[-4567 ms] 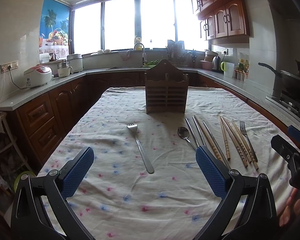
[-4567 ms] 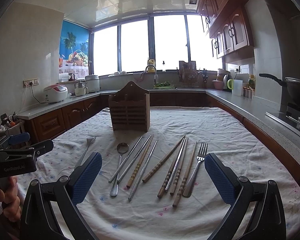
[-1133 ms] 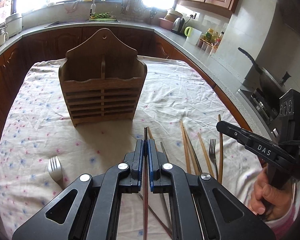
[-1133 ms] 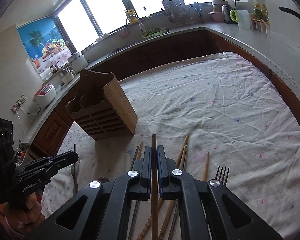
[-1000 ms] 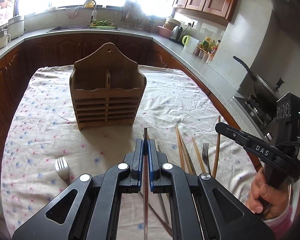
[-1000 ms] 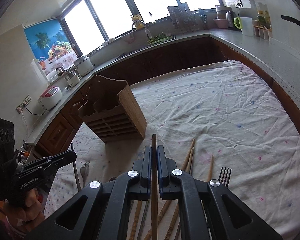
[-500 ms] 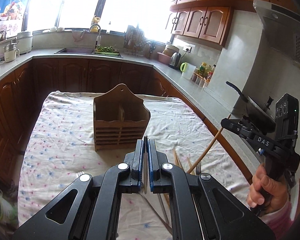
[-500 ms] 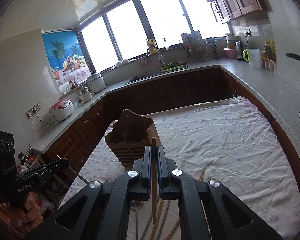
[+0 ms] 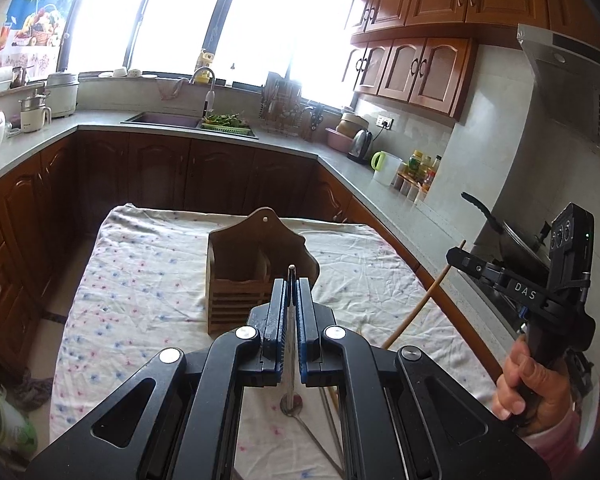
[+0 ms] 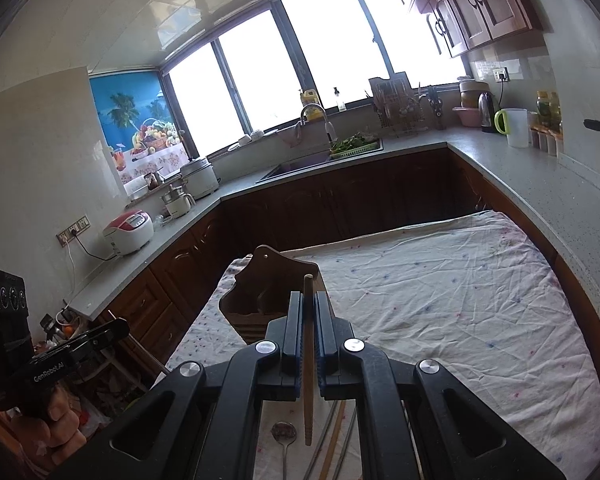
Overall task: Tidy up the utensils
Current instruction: 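Carry both chopsticks up and lower them into the wooden utensil holder slots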
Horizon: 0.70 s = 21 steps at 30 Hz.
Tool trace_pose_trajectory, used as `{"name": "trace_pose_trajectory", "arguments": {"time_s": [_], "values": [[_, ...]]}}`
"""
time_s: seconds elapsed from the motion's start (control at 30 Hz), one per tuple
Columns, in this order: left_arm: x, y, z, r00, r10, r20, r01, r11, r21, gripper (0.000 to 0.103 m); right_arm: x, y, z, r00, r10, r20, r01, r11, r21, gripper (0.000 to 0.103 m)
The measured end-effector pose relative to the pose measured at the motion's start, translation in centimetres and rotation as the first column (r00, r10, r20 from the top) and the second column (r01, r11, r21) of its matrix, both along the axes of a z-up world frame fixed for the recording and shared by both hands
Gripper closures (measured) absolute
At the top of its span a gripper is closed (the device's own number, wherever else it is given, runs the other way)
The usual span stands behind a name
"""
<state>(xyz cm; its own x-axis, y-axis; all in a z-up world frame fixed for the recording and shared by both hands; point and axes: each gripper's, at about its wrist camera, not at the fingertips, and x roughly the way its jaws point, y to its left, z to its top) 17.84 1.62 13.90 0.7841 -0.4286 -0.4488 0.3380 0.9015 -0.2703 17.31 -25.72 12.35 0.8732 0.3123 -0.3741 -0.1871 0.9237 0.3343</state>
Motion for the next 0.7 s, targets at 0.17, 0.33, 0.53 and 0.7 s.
{"name": "trace_pose_trajectory", "arguments": {"time_s": [0.17, 0.33, 0.53, 0.7], "values": [[1.2, 0.8, 1.9, 0.999, 0.022, 0.049, -0.021, 1.0, -0.017, 0.099, 1.2, 0.2, 1.8, 0.999, -0.004, 0.052, 0.003, 1.0, 0.014, 0.098], [3.3, 1.6, 4.1, 0.992, 0.068, 0.11, -0.065, 0.998, -0.027, 0.099, 3.3, 0.3, 3.8, 0.994, -0.014, 0.105, 0.01, 0.999, 0.041, 0.098], [6.6, 3.2, 6.1, 0.979, 0.131, 0.157, -0.122, 0.99, -0.07, 0.099, 6.9, 0.5, 5.6, 0.989, -0.031, 0.145, 0.02, 0.997, 0.079, 0.098], [9.9, 3.4, 5.7, 0.971, 0.181, 0.159, -0.172, 0.983, -0.067, 0.099, 10.0, 0.9, 5.4, 0.988, -0.048, 0.149, 0.035, 0.996, 0.085, 0.098]]}}
